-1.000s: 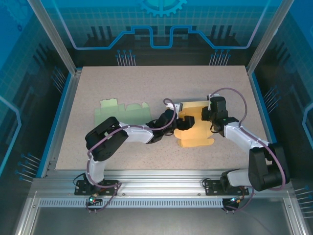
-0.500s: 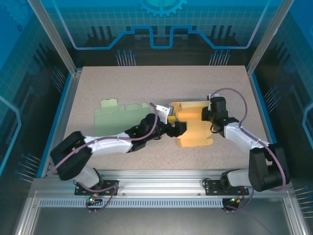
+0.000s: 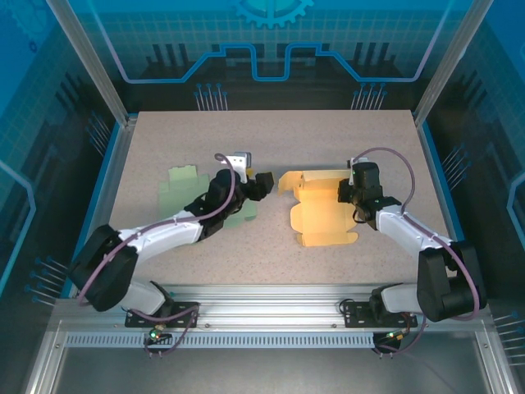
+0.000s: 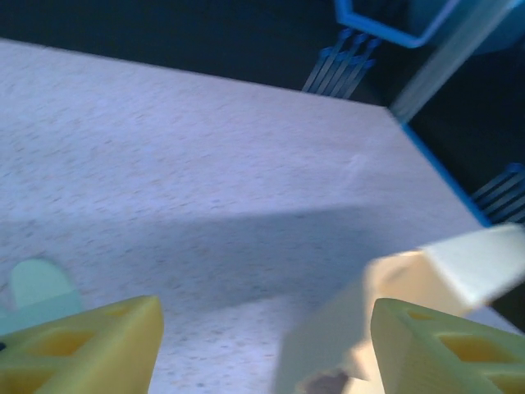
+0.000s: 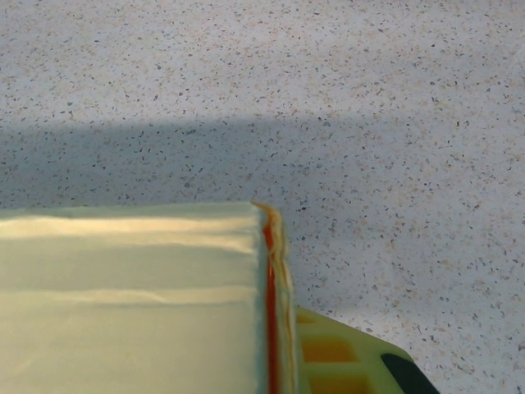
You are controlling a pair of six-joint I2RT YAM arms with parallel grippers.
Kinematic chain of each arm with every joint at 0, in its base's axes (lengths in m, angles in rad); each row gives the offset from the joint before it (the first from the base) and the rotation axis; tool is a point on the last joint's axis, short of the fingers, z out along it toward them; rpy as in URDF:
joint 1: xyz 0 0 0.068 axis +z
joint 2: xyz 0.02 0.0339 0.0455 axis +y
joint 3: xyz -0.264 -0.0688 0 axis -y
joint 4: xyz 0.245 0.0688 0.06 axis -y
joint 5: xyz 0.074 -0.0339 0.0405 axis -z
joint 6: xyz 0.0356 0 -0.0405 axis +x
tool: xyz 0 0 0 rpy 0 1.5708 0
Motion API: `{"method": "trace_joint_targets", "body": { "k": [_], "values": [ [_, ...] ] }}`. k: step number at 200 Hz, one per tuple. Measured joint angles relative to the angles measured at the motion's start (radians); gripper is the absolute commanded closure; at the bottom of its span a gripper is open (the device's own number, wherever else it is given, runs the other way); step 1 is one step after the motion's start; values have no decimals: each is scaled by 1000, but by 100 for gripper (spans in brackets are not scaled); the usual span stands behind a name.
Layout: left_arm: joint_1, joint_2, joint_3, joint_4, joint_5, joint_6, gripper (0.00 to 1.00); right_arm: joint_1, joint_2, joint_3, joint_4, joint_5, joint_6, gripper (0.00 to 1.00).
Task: Fold the paper box
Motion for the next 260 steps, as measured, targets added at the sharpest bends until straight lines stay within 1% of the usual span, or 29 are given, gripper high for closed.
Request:
{"method": "trace_joint_targets", "body": {
  "k": [23,48,77,104,119,159,196,260],
  "values": [
    [28,119,60,-26,-6,0,36,0,-6,-2,0,-3,0,100],
    [34,232,138,-38,8,2,39,0,-12,-11,4,-3,0,100],
    [34,297,177,-28,62,19,42,0,-12,-12,5,-3,0,100],
    [31,317,178,-7,133,32,47,0,-12,-12,5,-3,0,100],
    [23,317,178,6,168,47,47,0,-13,-12,4,-3,0,100],
    [-45,317,176,22,239,85,48,0,-12,-12,4,-3,0,100],
    [-97,317,171,26,275,132,48,0,-12,-12,4,-3,0,100],
    [-111,345,178,50,320,208,48,0,-12,-12,5,-3,4,100]
  ]
}}
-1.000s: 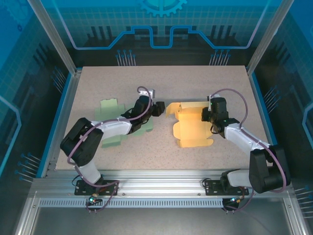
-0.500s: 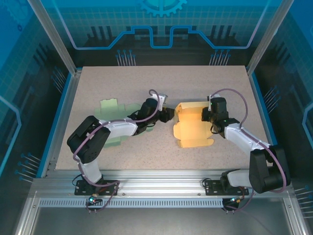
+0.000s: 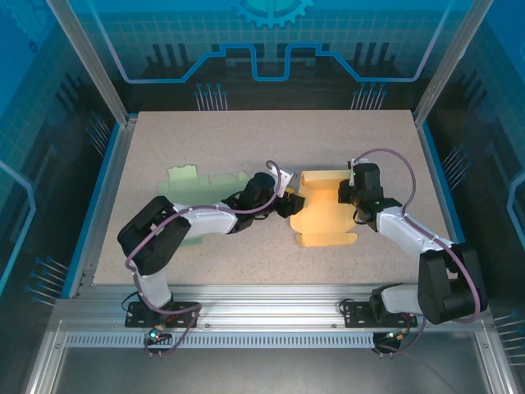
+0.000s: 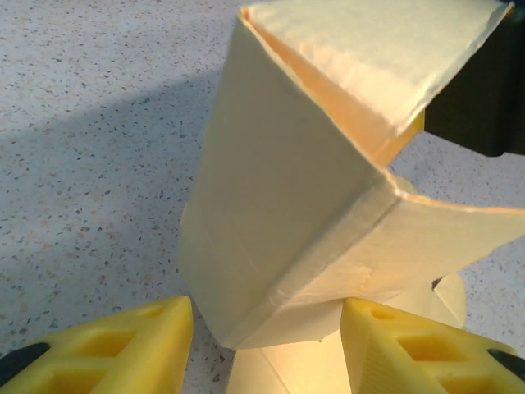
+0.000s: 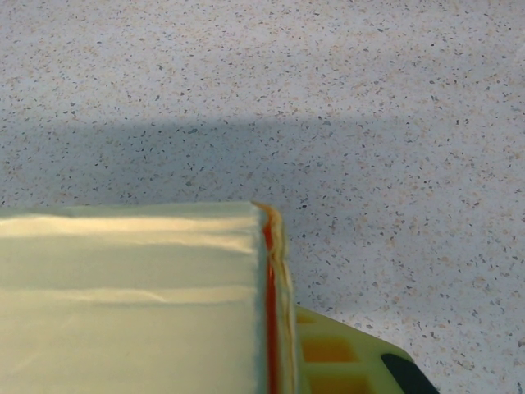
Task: Fold the paper box
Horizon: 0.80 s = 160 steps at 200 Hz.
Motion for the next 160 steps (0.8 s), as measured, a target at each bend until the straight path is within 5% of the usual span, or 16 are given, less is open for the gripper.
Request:
{"method": "trace_joint_targets", "body": {
  "k": [74,160],
  "values": [
    [-17,53,56,53,-69,97,63,0,0,0,3,-7,4,100],
    [-79,126,89,190,-428,174,85,0,0,0,20,-6,16,100]
  ]
}}
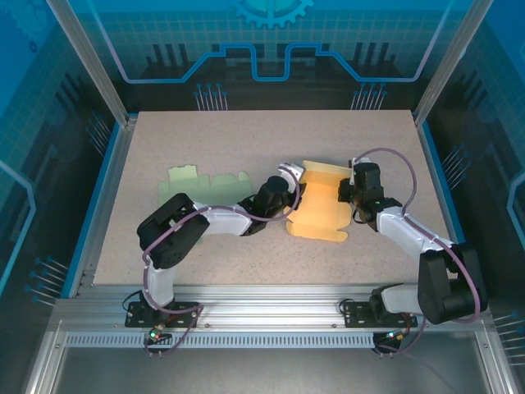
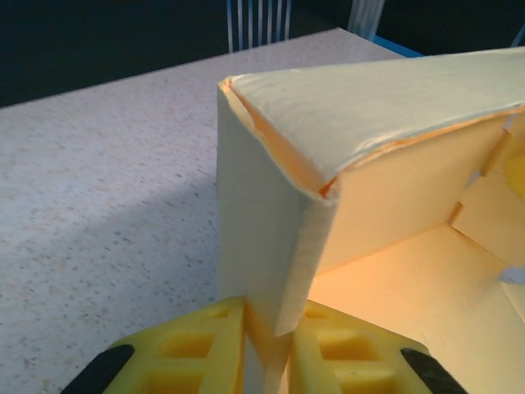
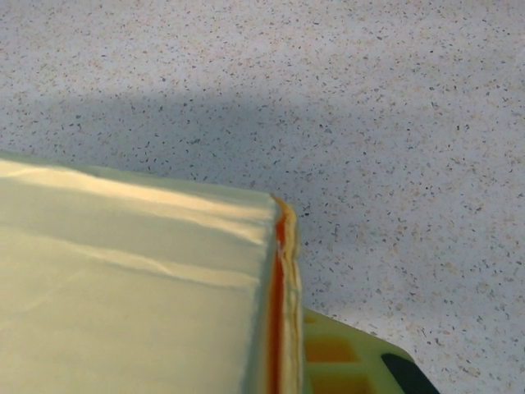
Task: Fold the paper box
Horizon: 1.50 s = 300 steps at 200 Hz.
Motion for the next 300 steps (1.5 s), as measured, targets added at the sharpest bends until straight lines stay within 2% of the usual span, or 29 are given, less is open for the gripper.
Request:
{"method": "trace_joint_targets", "body": {
  "k": [70,103,142,180,186,209,237,270,300],
  "values": [
    [-37,72,114,13,-293,40,100,10,-4,2,29,-4,21,100],
    [-48,106,179,-13,-435,19,100,39,-6,15,39,-3,25,100],
    [-53,117,222,-51,-571,-79,100,84,-5,37,43,4,31,100],
    [-50,117,295,-241,-635,-257,100,117,20,64,40,23,37,100],
    [-48,117,296,-253,-635,-271,100,121,26,69,35,26,40,100],
    [-40,112,270,-246,-612,-282,80,134,56,103,-6,42,53,100],
    [-17,54,163,-187,-496,-288,64,142,104,171,-138,40,94,100],
    [-1,-63,99,-216,-332,-312,53,154,145,261,-295,16,145,100],
    [-1,-178,65,-302,-190,-340,49,154,145,327,-406,-9,181,100]
  ]
}}
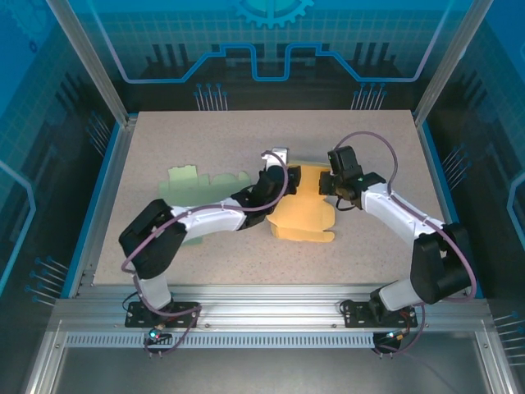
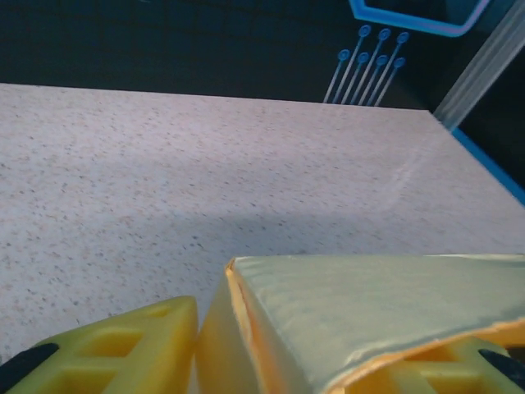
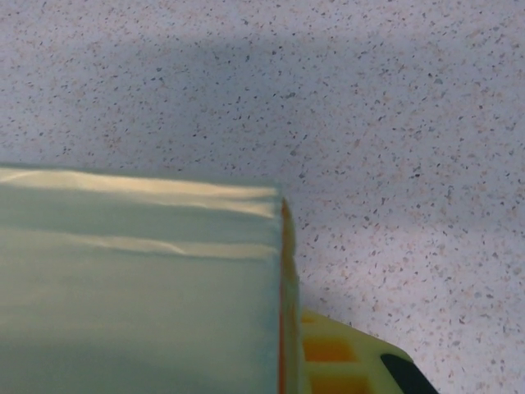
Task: Fold the paper box
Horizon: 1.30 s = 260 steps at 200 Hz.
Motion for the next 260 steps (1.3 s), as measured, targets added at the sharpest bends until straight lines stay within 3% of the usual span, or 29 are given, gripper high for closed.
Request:
{"method": "trace_joint_targets", "body": {
  "k": [30,61,98,204,260],
  "values": [
    [0,-101,-26,-93,93,-37,44,0,1,55,-127,-19,12,100],
    [0,-191,-55,-163,203,-74,25,0,16,98,-257,-25,9,100],
    [0,-272,-96,-233,321,-107,13,0,51,135,-383,-36,-17,100],
    [73,-435,-209,-319,360,-148,11,-4,472,406,-586,-121,-167,100],
    [104,-526,-256,-337,355,-153,11,30,683,657,-757,57,-172,100]
  ]
}}
